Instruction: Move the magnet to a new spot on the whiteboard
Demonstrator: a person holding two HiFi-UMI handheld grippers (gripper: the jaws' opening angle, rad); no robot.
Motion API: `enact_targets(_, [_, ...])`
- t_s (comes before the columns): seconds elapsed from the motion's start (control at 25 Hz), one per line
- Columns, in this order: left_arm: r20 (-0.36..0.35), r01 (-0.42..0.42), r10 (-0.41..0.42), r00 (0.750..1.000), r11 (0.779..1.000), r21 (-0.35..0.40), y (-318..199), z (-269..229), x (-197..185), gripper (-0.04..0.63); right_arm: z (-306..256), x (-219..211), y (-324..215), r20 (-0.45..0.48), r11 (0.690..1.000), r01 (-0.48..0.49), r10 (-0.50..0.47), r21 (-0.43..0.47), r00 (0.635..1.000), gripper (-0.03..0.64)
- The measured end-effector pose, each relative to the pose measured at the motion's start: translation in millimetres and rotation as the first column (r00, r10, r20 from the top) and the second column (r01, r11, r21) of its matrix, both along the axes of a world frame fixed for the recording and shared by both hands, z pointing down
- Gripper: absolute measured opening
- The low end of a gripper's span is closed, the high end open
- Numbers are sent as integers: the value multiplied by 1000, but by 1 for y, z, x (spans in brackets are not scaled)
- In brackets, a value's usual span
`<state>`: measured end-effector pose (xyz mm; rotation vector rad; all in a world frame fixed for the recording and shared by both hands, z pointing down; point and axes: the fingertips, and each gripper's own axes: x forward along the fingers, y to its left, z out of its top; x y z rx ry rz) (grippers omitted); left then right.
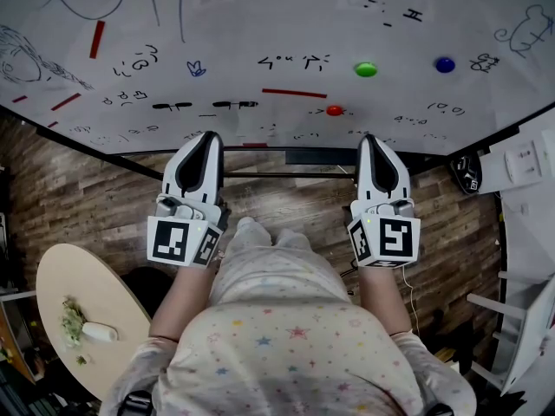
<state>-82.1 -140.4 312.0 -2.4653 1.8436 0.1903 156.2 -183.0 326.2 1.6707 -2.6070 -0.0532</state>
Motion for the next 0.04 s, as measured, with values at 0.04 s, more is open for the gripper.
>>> enact_targets(0.04, [0,-1,1,1000,1000,0,0,0,0,26,0,0,0,0,1000,0,0,0,1000,0])
